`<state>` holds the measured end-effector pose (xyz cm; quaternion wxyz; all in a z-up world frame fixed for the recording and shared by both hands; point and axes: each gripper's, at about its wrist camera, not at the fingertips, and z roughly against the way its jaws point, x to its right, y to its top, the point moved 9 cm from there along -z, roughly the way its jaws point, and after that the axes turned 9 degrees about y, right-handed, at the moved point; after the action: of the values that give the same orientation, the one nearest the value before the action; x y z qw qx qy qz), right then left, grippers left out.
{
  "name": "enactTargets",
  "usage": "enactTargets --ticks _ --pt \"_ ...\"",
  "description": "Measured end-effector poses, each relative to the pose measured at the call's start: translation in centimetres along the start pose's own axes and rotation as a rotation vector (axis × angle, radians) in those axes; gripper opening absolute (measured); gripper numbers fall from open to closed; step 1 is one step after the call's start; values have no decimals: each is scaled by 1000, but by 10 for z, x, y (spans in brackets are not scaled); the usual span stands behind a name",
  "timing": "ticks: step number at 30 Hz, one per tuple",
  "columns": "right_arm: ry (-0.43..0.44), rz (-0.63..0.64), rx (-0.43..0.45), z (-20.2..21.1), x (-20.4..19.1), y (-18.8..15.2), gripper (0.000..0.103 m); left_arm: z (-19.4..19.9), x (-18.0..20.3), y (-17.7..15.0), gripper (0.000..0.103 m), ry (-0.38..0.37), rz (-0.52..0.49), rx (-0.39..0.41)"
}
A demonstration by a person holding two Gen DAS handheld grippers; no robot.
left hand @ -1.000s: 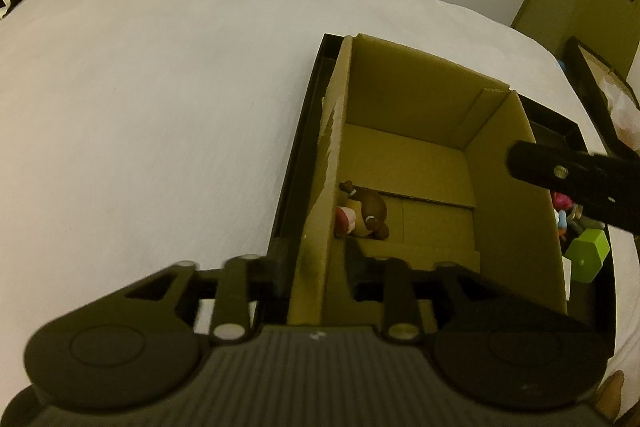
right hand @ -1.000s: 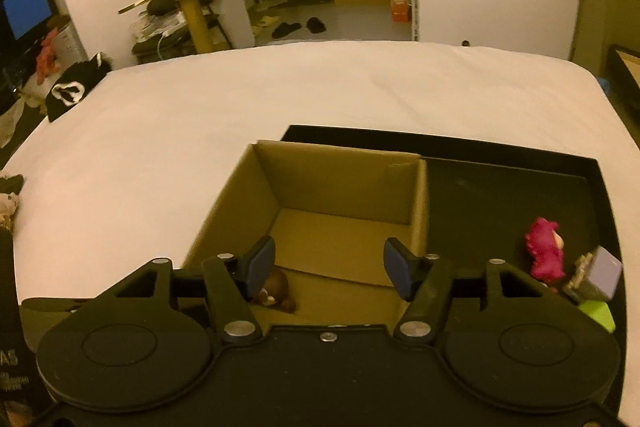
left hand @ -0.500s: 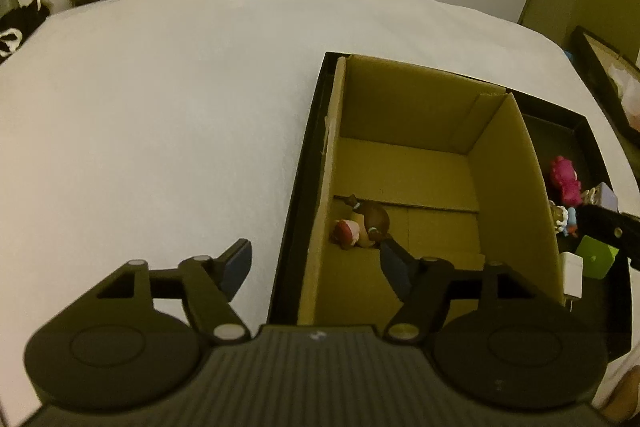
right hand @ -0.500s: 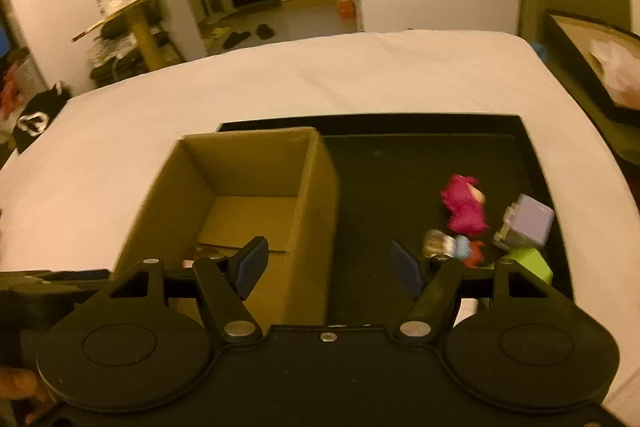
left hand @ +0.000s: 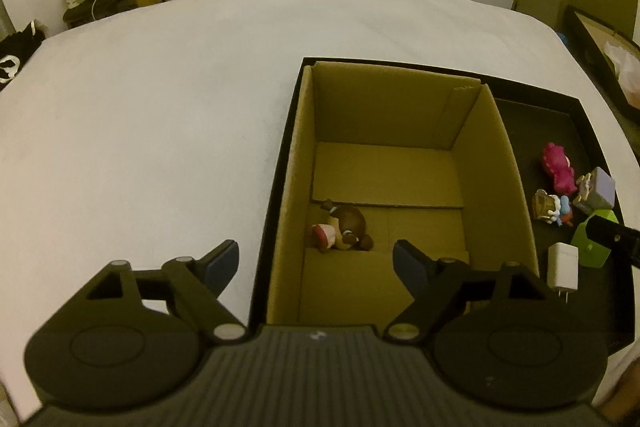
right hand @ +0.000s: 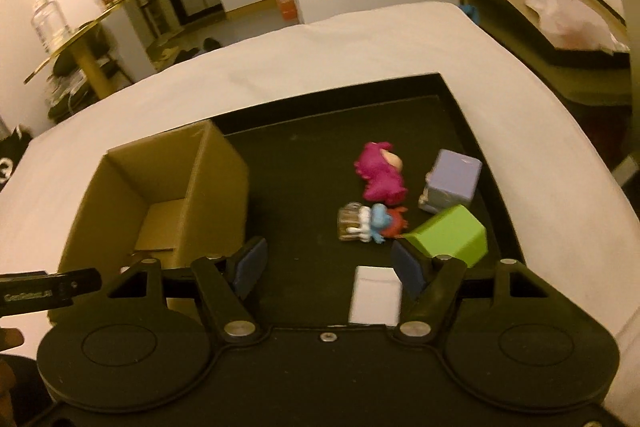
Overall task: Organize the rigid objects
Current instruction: 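Move the right gripper back to the tray and grasp the green hexagonal block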
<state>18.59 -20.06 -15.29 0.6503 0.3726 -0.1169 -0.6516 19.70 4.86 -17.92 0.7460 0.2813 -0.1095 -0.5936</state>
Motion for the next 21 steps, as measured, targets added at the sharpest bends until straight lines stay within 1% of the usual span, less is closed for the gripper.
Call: enactTargets --ticks 3,7,13,15,21 --pt "8 -61 23 1 14 2 69 0 3 0 83 22 -14 -3" --pt "-4 -150 49 0 36 2 69 2 7 2 83 43 -25 0" --pt "-39 -239 52 -4 64 -1 70 -3 13 4 83 78 -48 -4" --pt "-40 -289 48 -7 74 -2 74 -5 13 3 83 87 -43 -16" --pt "-43 -383 38 -18 92 -6 78 -6 16 5 83 126 -65 -21"
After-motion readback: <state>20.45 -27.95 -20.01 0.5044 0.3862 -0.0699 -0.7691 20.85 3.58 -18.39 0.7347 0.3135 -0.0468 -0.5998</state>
